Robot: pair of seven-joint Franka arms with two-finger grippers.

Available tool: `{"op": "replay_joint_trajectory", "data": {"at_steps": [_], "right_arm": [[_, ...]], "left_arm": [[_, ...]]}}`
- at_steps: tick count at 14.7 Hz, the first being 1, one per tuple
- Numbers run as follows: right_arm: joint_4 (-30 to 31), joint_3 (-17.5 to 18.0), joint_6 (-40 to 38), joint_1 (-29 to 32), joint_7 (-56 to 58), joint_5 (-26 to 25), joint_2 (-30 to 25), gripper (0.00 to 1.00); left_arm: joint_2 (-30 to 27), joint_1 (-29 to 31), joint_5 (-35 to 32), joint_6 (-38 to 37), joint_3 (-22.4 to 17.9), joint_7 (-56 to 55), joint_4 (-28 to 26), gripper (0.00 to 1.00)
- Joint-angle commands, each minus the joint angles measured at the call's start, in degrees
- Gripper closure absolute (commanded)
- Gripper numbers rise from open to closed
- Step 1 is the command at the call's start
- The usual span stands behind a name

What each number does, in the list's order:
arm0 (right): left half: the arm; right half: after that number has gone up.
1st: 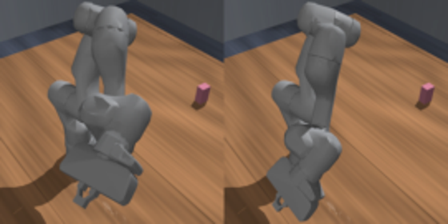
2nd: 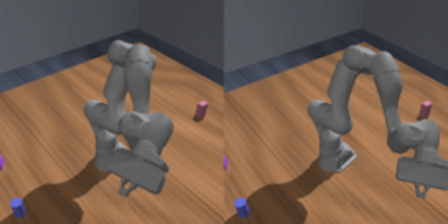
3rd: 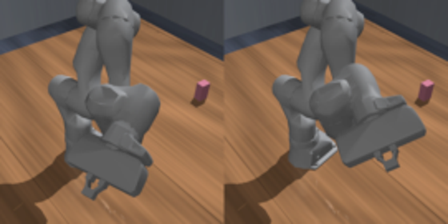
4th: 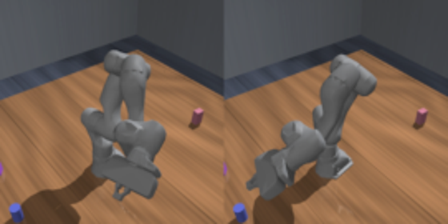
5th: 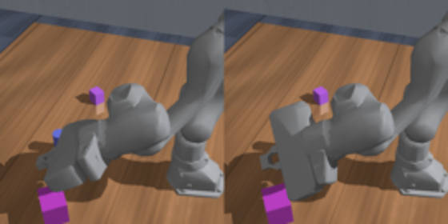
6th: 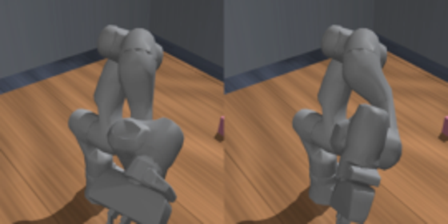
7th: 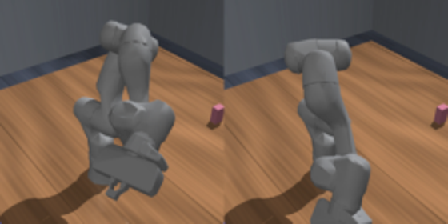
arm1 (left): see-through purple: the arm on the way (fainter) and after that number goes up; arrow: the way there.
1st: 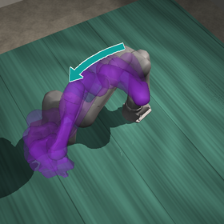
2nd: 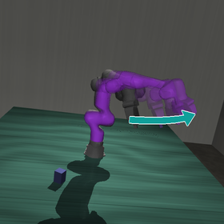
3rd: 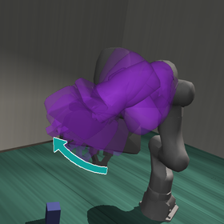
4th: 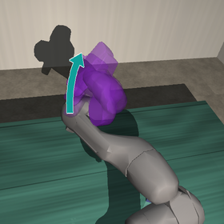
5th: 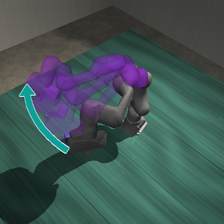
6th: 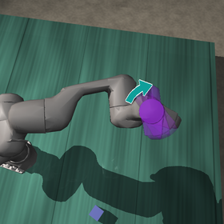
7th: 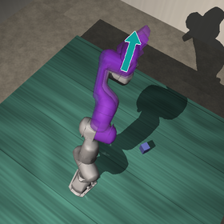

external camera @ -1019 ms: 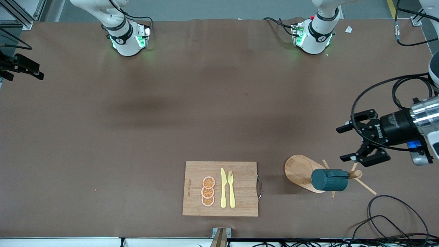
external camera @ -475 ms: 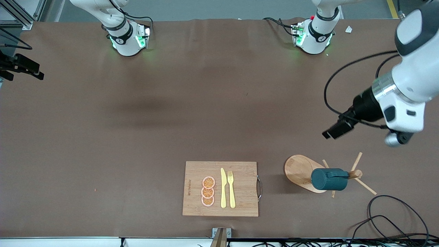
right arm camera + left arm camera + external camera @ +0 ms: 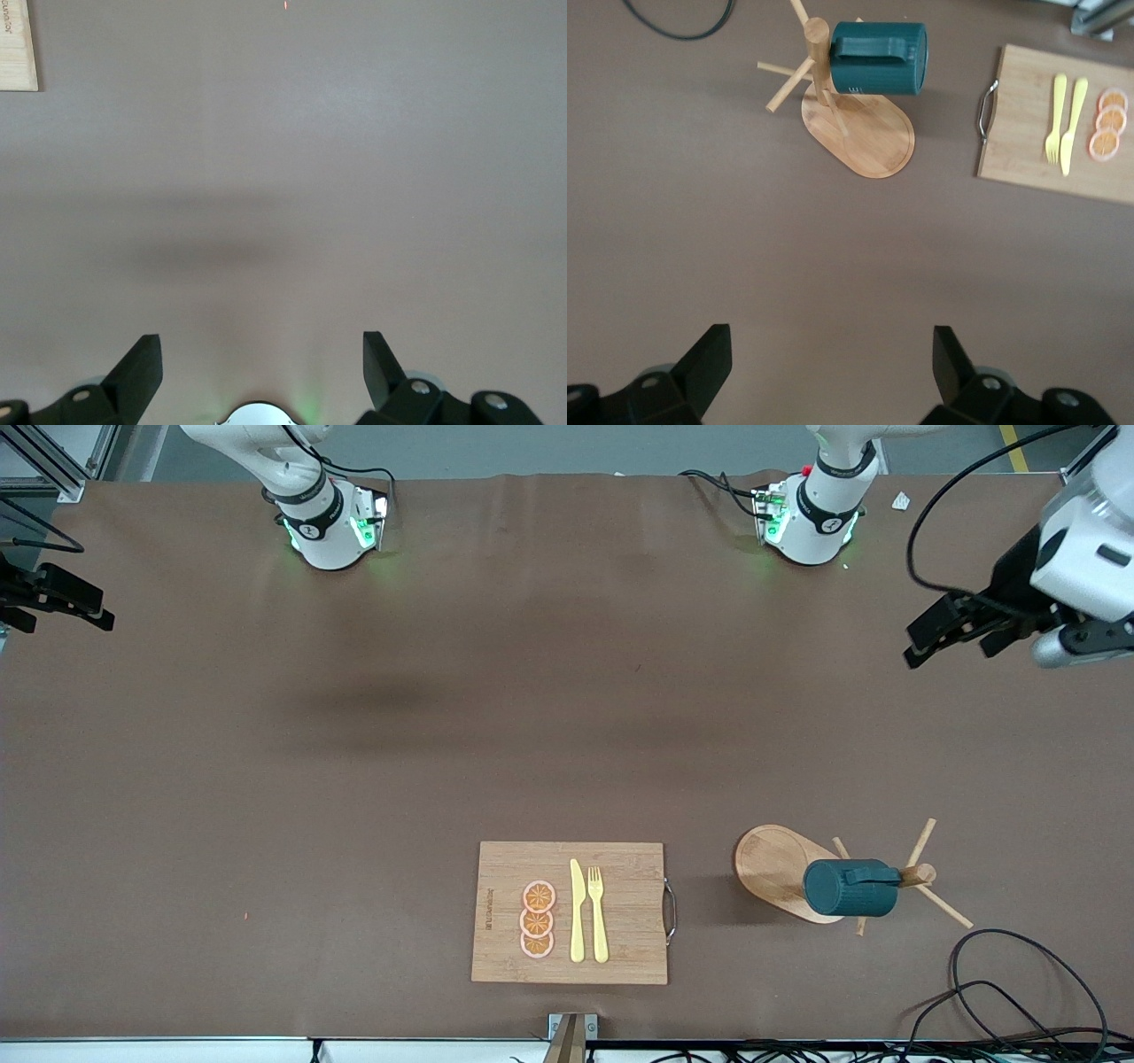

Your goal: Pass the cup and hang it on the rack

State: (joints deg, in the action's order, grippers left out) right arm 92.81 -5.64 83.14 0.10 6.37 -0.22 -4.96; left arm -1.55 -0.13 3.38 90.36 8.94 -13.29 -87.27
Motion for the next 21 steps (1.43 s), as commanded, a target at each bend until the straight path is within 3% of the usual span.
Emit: {"op": "replay_joint_trajectory", "data": {"at_steps": [1, 11, 21], "right_arm": [[1.2, 0.1, -0.2, -0.3, -0.9, 0.0, -1.6, 0.0], [1.1, 0.1, -0.7, -0.2, -0.7, 0.0, -1.5, 0.0], [1.2, 0.0, 1.2, -0.1, -0.6, 1.4, -1.5, 0.0]], "left_arm": [[-1.1, -0.7, -0.7, -1.2, -1.6, 7.8, -1.3, 0.0], [-3.8, -1.5, -4.7, -2.3, 0.6, 2.1, -5.3, 0.0], [-4.6, -0.5, -3.9, -2.7, -3.1, 6.8, -5.7, 0.0]]}}
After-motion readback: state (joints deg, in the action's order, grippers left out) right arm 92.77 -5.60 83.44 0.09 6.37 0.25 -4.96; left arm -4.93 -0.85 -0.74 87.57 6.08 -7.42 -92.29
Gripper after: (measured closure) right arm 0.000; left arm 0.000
